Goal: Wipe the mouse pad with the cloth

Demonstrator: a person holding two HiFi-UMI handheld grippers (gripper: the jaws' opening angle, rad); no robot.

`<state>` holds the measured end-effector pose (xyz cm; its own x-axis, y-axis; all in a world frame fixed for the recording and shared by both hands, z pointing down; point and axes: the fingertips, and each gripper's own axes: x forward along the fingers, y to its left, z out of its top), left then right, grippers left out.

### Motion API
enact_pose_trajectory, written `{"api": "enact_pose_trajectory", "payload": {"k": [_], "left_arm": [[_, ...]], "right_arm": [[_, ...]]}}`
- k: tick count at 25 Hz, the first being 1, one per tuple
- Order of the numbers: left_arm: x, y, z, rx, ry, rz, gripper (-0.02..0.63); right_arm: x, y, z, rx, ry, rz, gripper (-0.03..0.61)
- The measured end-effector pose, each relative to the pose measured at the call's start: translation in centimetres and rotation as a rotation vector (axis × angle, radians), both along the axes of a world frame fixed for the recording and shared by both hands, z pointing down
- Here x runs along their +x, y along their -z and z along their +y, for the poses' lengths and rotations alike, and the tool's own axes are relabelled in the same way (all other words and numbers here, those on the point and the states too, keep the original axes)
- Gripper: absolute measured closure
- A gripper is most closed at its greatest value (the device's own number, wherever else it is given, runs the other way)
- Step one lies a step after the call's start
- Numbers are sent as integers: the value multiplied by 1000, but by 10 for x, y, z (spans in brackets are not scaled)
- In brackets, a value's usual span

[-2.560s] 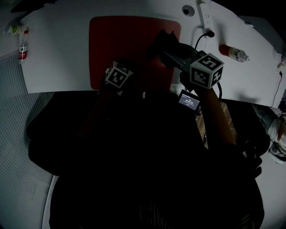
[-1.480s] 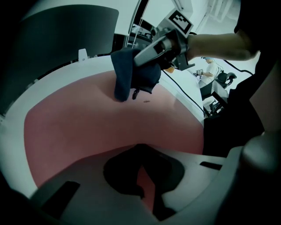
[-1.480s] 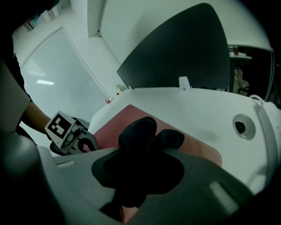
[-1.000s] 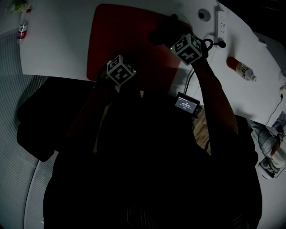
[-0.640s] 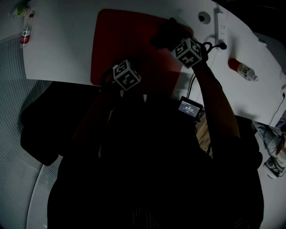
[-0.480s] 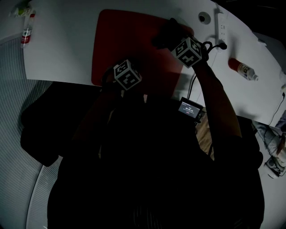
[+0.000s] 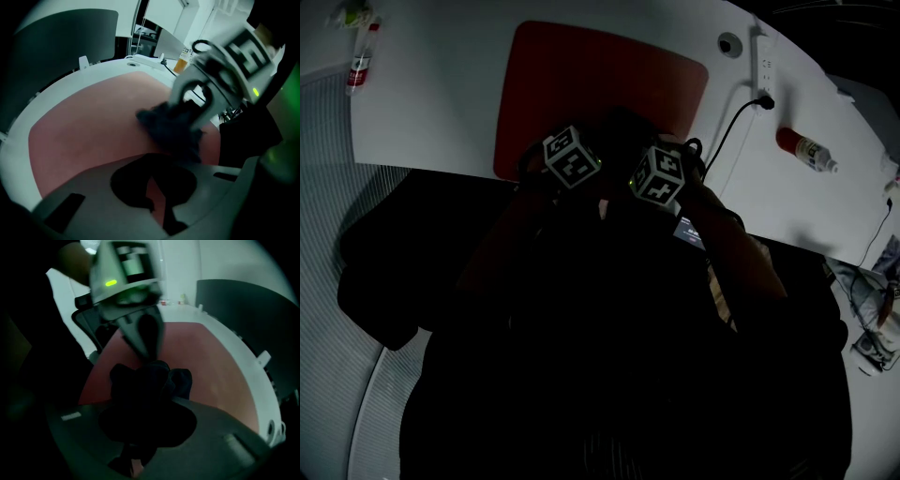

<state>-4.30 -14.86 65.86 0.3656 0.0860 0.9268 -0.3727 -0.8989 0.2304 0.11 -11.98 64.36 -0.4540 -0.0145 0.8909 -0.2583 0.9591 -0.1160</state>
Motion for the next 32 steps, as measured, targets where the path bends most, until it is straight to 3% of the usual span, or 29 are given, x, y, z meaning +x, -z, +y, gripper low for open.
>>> {"api": "enact_pose_trajectory", "payload": {"k": [4,7,10,13,17,20,24,27,32], "left_arm": [[1,3,-1,-2,0,13,606],[-1,4,-4,8,6,13,606],[-1,4,-3,10,22,14,606],[-4,5,-5,6,39,17,606],[-4,2,-5,16,53,15,606],[-3,1,-6,7,84,26,606],[-4,3,-6,12,94,30,606],[-4,5,-6,10,87,34,606],[-7,4,-8,6,108,45,606]], "right_arm": [[-22,-1,59,-40,192,-17,502],[-24,-2,59,-40,267,-30,497],[-11,-7,42,28,322,-17,495],[26,-5,-25,99,196,4,494],[84,-5,-103,104,-21,49,493],[108,-3,-129,106,-106,83,492],[106,3,-127,131,-178,147,506],[81,1,-95,102,-138,96,508],[24,0,6,-4,93,-48,500]]}}
